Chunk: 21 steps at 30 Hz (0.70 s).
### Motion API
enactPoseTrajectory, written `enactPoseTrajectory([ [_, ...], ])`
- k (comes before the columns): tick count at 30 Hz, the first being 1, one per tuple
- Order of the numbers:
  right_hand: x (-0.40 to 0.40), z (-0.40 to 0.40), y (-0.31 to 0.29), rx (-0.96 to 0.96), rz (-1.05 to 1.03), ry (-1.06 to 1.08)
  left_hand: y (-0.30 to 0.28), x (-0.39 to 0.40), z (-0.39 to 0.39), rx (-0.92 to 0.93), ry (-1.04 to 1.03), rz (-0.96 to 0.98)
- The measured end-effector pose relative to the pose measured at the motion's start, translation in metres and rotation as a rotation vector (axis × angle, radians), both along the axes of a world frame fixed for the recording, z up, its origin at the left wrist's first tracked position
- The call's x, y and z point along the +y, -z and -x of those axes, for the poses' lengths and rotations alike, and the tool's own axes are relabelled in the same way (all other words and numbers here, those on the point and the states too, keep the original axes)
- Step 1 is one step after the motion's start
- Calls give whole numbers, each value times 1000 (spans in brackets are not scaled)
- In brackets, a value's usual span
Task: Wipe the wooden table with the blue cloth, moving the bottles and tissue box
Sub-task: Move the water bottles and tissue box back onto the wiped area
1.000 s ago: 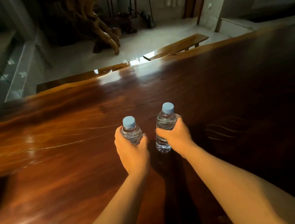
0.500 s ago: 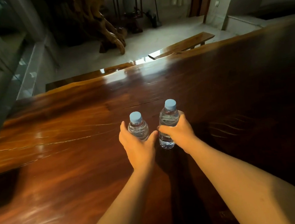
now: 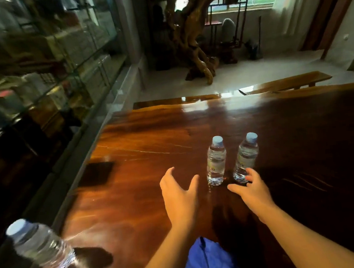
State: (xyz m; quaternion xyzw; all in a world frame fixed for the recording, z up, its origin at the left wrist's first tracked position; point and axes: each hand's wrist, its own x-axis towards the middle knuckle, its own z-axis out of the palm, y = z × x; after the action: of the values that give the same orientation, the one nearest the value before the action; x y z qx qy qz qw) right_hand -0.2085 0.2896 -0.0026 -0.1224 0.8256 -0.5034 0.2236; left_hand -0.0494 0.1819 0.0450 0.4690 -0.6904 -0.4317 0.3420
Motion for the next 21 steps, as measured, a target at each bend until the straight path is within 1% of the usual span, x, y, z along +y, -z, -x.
enactPoseTrajectory([
  [2, -9, -29, -5, -18, 17, -93, -4, 12, -35, -8, -26, 11],
  [5, -34, -83, -13, -42, 36, -288, -5, 23, -94, -59, -100, 36],
  [8, -63, -137, -21, -32, 50, -454, -1, 28, -153, -78, -184, 56],
  [14, -124, -245, -30, -53, 66, -774, 19, 22, -293, -200, -489, 25],
  [16, -141, -274, -30, -33, 80, -830, 27, 16, -335, -299, -584, 11],
  [18, -158, -298, -27, -17, 77, -883, 37, 10, -368, -422, -637, 4],
  [21, -178, -321, -20, -4, 86, -925, 50, -2, -395, -547, -620, -1],
])
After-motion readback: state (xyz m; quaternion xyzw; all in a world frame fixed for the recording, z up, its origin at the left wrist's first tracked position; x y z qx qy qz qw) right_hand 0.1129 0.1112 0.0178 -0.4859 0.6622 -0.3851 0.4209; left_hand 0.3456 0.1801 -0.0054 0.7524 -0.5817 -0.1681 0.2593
